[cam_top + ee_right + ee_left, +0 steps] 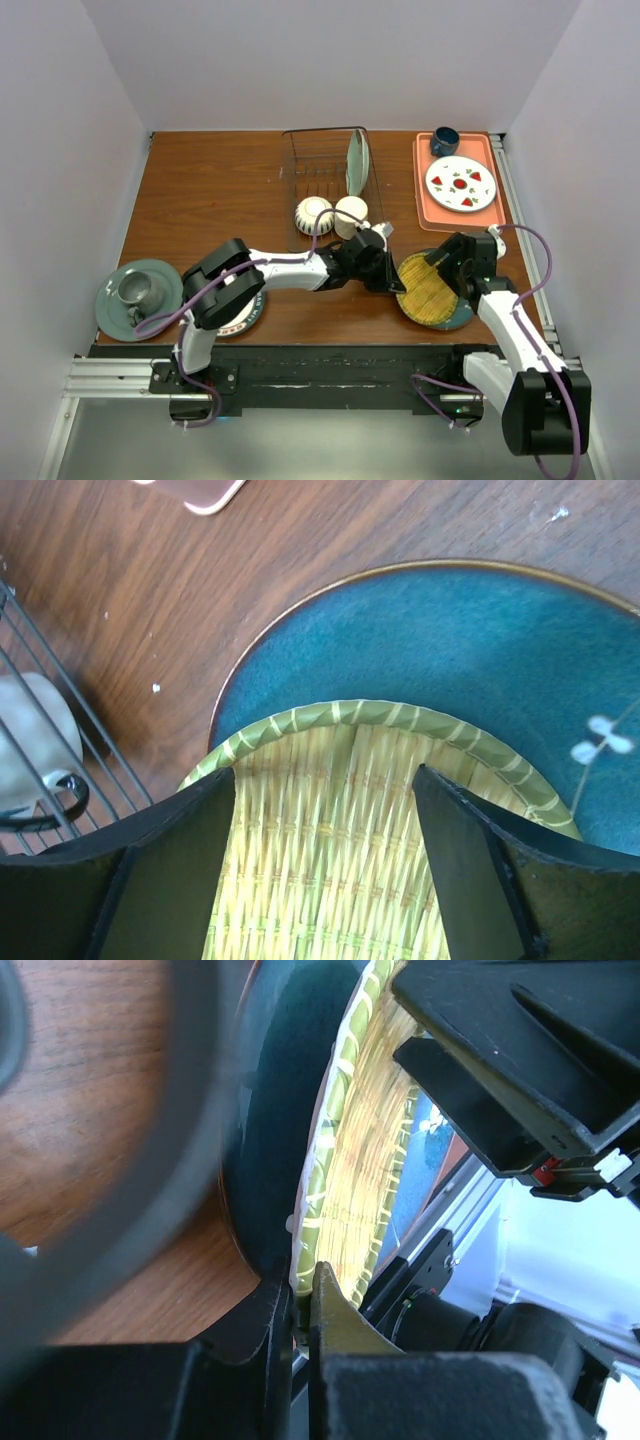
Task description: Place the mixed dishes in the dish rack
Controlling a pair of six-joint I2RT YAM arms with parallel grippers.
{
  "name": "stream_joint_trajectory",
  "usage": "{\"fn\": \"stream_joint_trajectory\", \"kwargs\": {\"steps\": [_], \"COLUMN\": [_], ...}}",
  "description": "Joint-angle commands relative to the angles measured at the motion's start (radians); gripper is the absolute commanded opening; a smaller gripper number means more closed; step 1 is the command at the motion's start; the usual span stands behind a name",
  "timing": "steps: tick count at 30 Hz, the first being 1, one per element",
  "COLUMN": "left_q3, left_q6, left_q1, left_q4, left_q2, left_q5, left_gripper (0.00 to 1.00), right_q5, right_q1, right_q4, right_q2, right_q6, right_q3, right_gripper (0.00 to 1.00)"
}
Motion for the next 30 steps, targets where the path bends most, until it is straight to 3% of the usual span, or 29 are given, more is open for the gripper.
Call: {"fn": "stream_joint_trajectory", "kwargs": {"steps": [1,2,3,5,22,26,30], "left_q3": [0.062,0.074,0.082,0.110,0.107,0.062,0.013], "left_q6": [0.166,0.181,0.195,0.235,0.212,0.160,0.099], "left_q1": [-0.044,-0.044,-0.044,-0.039,0.162,0.208,0.225], "left_q4": [-0.016,-0.024,-0.039,-0.059,0.012,0.080,0.168], "left_q2": [-0.099,-0.108,-0.119,-0.149,-0.307,-0.346,-0.387], "left_q5": [0.004,-0.005,-0.026,-0.053,0.082,0.145,0.183], "left_gripper": [0.00,0.00,0.00,0.00,0.00,0.00,0.00], "right_q5": [-0.023,-0.013,-0.012,-0.012,0.033,-0.045,-0.162], "right_q1": [0.007,0.007,0.007,0.008,0.007,0.007,0.008], "right_q4": [-0.181,-0.207,-0.216,-0.232,-0.381,-0.310,-0.201], "right_q2": [-0.033,-0.044,-0.059,-0.111,-0.286,-0.300,-0.306], "right_q6": [-0.032,-0.038,-0.046,-0.072,-0.159,-0.185,-0.199], "right_q3": [0.054,0.069,0.082,0.111,0.345,0.329,0.290], "right_gripper": [0.82,0.85,0.95,0.99,0.98,0.98,0.90]}}
